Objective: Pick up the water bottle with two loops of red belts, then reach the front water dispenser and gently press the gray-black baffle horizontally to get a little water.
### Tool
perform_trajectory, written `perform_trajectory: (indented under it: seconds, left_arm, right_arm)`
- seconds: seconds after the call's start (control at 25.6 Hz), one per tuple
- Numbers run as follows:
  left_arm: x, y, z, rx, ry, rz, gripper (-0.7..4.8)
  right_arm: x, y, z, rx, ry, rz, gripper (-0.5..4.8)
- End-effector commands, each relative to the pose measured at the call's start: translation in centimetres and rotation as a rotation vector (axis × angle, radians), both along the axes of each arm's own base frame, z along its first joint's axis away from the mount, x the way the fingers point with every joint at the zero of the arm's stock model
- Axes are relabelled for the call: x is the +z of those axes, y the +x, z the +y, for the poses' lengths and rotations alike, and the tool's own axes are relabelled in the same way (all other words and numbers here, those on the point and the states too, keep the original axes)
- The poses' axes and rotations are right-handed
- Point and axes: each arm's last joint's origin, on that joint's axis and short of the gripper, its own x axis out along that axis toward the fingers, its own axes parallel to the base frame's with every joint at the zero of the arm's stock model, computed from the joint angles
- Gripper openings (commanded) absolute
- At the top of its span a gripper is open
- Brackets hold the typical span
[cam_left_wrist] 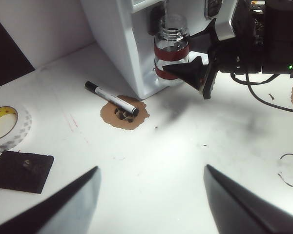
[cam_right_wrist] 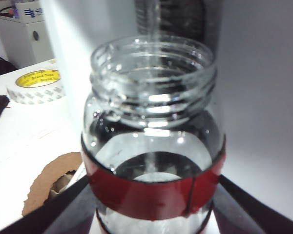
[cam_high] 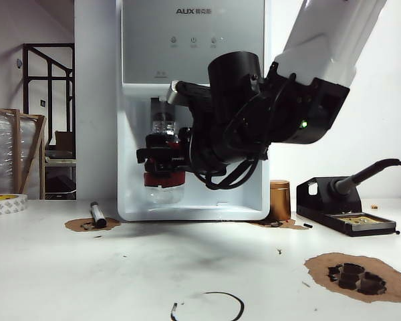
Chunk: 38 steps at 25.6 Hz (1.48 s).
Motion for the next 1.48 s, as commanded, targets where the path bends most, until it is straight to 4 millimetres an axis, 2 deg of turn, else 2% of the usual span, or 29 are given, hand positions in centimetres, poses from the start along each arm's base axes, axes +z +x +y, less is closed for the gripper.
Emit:
perform_trajectory:
  seconds: [0.04,0.23,0.47,0.59,1.21,1.37,1.48]
  left_arm:
    - [0.2,0.0,0.0,-0.003,-0.002,-0.016,3.43]
    - [0.2,0.0,0.0,-0.003,-0.002,-0.014,3.43]
    - [0.2,0.0,0.0,-0.003,-0.002,-0.015,3.43]
    - [0.2,0.0,0.0,-0.003,-0.002,-0.014,3.43]
    - [0.2,0.0,0.0,0.004,0.003,-0.014,3.43]
    - [0.2,0.0,0.0,0.004,0.004,-0.011,3.43]
    - [0.2,0.0,0.0,0.010,0.008,-0.013,3.43]
  right_arm:
    - [2.1,-0.3,0.6,0.007,0.033,-0.079,0.20]
    - [3.0,-1.3,0.7,-0.018,0.023,-0.102,0.15]
    - [2.4,-3.1,-0.6,-0.015,0.019,-0.061,0.02]
    - [2.3,-4.1,-0.4,0.025,0.032,-0.069,0.03]
    - [2.6,-9.1,4.2,0.195,0.039,-0.046,0.02]
    - [2.5,-10.5,4.5,0.223,0.067,-0.030,0.02]
    - [1.7,-11.7,3.4,0.224,0.116,0.001,0.02]
